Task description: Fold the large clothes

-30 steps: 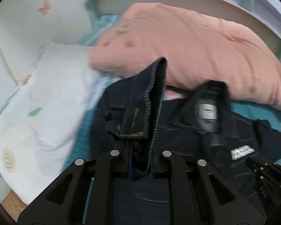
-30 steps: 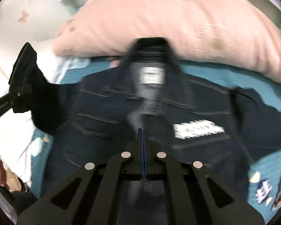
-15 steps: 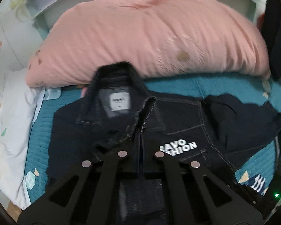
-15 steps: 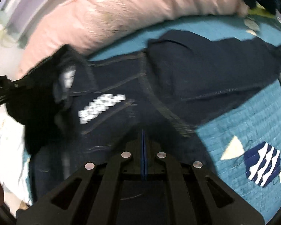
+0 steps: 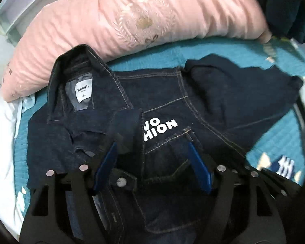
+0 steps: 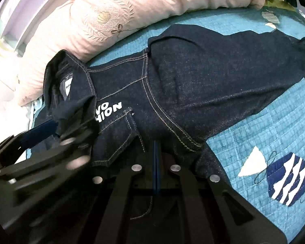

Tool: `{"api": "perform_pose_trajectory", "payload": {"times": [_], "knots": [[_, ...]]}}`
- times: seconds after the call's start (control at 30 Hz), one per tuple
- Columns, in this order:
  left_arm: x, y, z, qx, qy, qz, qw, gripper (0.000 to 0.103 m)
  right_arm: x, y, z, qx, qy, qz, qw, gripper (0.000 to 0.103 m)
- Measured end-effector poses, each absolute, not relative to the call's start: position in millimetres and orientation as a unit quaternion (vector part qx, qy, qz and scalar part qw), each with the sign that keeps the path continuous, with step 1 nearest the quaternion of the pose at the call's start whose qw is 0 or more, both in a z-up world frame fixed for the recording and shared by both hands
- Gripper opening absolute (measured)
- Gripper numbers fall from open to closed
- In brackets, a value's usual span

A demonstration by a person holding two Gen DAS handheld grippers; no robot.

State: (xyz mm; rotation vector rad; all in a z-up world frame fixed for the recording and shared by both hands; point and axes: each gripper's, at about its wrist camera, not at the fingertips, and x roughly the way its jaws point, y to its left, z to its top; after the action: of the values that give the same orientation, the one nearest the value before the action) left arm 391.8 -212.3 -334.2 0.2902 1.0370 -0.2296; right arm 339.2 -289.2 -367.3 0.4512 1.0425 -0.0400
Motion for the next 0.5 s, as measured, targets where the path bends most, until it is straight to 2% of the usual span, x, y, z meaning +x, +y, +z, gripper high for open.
{"api": "perform_pose_trajectory", "payload": {"times": [0.13,0.3,0.33,0.37,0.43,0.5], "knots": [[394.8,-170.2,-310.8,0.122,0.471,-0.091,0.869,0.078,343.4,-290.7,-366.2,0.23,0.5,-0.021,0.835,0.004],[417.0,-80.8,-297.6,0.085,0.46,-0.045,0.883,0.078,352.1,-282.8,-349.9,0.263,0.485,0.014,0.834,0.008],[424.9,-57.9,-301.4,0.072,0.468,-0.034,0.88,0.078,356.1,-278.8,-349.3,0.264,0.489,0.017,0.831,0.017],[429.5,-42.5,-305.1,0.059,0.474,-0.03,0.878,0.077,362.3,-271.8,-349.7,0.264,0.496,0.021,0.827,0.033],[441.3,-2.0,-317.7,0.022,0.492,-0.01,0.87,0.076,369.0,-258.0,-350.0,0.264,0.496,0.028,0.827,0.052],[449.2,28.6,-329.8,-0.006,0.509,0.006,0.861,0.068,375.8,-244.9,-349.0,0.262,0.497,0.037,0.826,0.055]]}}
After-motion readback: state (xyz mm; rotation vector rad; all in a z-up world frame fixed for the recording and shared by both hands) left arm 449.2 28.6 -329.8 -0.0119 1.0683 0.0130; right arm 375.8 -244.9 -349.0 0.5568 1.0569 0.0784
